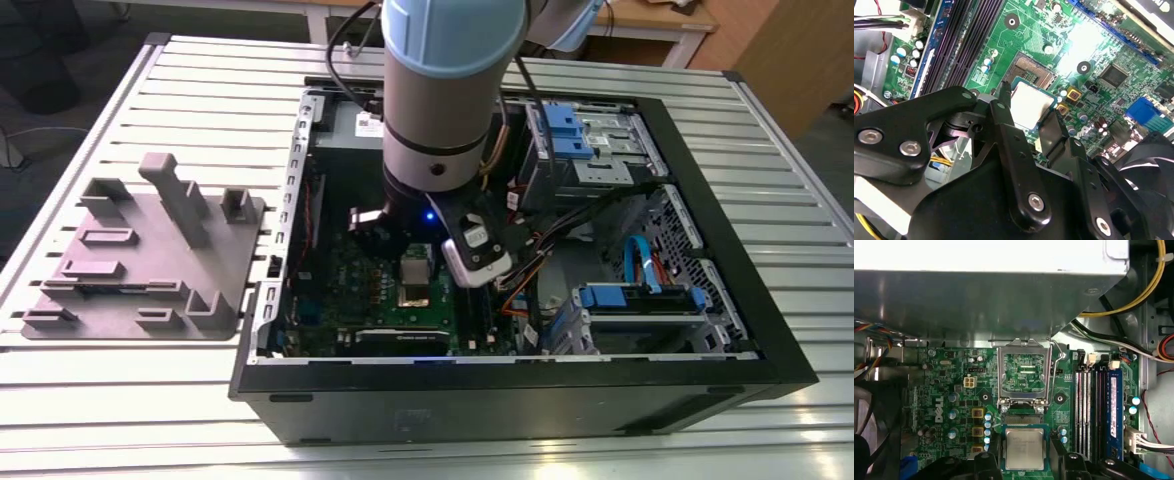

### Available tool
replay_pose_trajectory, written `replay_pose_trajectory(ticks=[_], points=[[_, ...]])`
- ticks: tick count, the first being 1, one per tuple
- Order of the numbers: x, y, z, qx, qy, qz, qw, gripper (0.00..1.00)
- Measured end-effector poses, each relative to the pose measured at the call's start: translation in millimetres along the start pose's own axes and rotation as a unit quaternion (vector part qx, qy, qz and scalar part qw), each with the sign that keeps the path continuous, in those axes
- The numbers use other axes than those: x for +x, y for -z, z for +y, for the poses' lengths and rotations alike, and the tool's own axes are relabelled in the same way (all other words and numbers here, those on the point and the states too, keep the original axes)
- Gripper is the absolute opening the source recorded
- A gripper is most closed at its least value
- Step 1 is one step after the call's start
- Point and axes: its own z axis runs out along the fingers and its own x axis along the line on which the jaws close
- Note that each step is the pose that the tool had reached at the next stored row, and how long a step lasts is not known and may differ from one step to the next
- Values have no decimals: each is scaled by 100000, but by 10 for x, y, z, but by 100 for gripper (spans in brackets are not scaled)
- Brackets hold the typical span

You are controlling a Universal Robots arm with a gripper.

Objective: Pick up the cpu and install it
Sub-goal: 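Place the cpu into insertion slot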

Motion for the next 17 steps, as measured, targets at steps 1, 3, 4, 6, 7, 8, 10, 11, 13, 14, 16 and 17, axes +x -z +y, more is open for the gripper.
replay_pose_trajectory(ticks=[1,3,4,6,7,8,10,11,13,14,16,17], points=[[-1,-3,0,-8,6,-4,100000,47],[0,-4,0,-7,6,-2,100000,47],[0,-4,0,-7,5,-3,100000,47],[1,-7,-1,-11,7,-5,100000,47],[1,-10,-2,-11,4,-4,100000,47],[1,-12,-5,-9,-12,-4,100000,47],[1,-15,-18,-11,-31,-3,100000,47],[1,-18,-25,1,-51,-6,100000,47],[0,-28,-37,37,-100,-8,100000,47],[0,-40,-44,37,-133,-11,100000,47],[0,-72,-61,37,-244,-14,100000,47],[0,-89,-68,37,-355,-21,99999,47]])
